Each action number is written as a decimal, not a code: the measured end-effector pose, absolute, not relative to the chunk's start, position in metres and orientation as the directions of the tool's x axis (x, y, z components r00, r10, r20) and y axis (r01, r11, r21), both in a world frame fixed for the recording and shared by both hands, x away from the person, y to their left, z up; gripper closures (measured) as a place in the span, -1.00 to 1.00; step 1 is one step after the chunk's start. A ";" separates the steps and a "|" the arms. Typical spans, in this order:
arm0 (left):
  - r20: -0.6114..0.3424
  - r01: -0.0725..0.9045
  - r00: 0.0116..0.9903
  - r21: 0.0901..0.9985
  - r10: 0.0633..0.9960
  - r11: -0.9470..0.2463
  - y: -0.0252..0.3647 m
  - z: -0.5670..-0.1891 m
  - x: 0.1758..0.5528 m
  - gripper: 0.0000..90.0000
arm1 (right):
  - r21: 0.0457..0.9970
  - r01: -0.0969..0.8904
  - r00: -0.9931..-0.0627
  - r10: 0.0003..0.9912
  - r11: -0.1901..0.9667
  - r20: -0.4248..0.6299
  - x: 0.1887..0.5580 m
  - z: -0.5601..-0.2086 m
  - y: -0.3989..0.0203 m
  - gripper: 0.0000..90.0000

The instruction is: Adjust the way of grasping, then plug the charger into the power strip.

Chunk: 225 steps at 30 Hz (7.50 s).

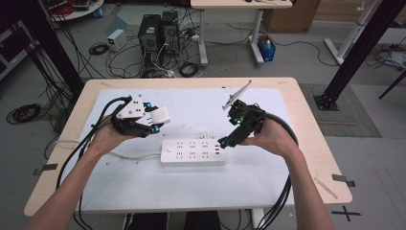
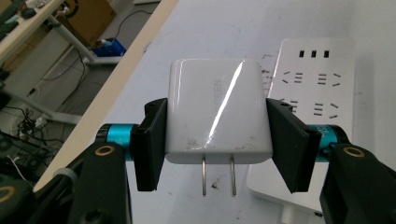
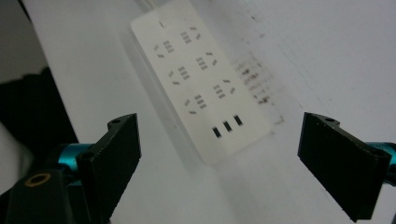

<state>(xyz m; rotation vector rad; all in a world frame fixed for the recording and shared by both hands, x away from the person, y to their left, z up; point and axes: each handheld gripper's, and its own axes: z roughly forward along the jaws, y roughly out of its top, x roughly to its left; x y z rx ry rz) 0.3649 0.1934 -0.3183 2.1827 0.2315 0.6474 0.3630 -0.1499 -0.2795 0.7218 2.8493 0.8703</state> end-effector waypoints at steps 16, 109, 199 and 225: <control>0.570 -0.247 0.755 0.704 0.323 -0.666 0.179 -0.319 0.320 -0.06 | 0.695 0.581 -0.810 0.385 0.423 0.443 0.369 -0.297 -0.139 -0.72; 0.614 -0.382 0.747 0.709 0.255 -0.593 0.162 -0.324 0.297 -0.23 | 0.683 0.710 -0.704 0.143 0.171 0.696 0.375 -0.340 -0.083 0.38; -0.025 0.385 0.900 0.515 0.436 -0.766 0.260 -0.364 0.363 -0.73 | 0.215 0.011 -1.000 0.010 0.977 0.005 0.419 -0.340 -0.062 0.38; -0.007 0.384 0.895 0.523 0.446 -0.761 0.265 -0.363 0.356 -0.73 | 0.170 -0.043 -0.999 -0.045 0.984 0.004 0.426 -0.353 -0.056 0.38</control>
